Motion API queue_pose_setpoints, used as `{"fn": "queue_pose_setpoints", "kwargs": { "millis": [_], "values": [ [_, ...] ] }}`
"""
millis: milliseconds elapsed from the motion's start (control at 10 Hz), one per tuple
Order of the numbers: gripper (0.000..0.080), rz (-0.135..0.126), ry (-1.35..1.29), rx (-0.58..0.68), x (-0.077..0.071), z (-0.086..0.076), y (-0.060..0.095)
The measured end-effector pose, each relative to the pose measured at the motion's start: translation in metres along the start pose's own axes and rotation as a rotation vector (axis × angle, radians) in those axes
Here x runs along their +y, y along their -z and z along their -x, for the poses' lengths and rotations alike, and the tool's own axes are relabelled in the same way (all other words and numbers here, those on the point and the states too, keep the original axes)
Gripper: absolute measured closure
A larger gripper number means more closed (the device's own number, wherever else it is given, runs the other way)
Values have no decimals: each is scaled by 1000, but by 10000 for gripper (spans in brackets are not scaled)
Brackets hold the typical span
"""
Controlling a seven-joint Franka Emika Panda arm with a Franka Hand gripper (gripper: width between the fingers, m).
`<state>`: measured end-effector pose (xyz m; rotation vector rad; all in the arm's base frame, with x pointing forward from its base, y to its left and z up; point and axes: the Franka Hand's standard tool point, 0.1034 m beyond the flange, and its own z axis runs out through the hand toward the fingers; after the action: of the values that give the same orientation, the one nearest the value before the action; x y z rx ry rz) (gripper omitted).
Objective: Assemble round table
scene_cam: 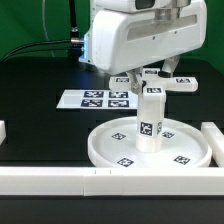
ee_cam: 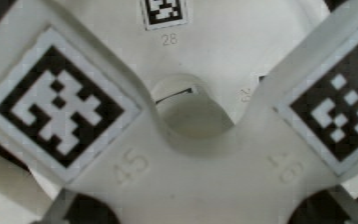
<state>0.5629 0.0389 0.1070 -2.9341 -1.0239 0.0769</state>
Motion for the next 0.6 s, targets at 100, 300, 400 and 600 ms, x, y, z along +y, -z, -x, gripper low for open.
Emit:
{"fn": "queue_pose_setpoints", "kwargs": {
  "millis": [100,300,400,600],
  "values": [
    [353,0,-12,0,0,0,0],
    [353,-15,-181,16,0,0,0],
    [353,-23,-314,30,-1,0,-1],
    [353,-36,-521,49,0,0,-1]
  ]
}}
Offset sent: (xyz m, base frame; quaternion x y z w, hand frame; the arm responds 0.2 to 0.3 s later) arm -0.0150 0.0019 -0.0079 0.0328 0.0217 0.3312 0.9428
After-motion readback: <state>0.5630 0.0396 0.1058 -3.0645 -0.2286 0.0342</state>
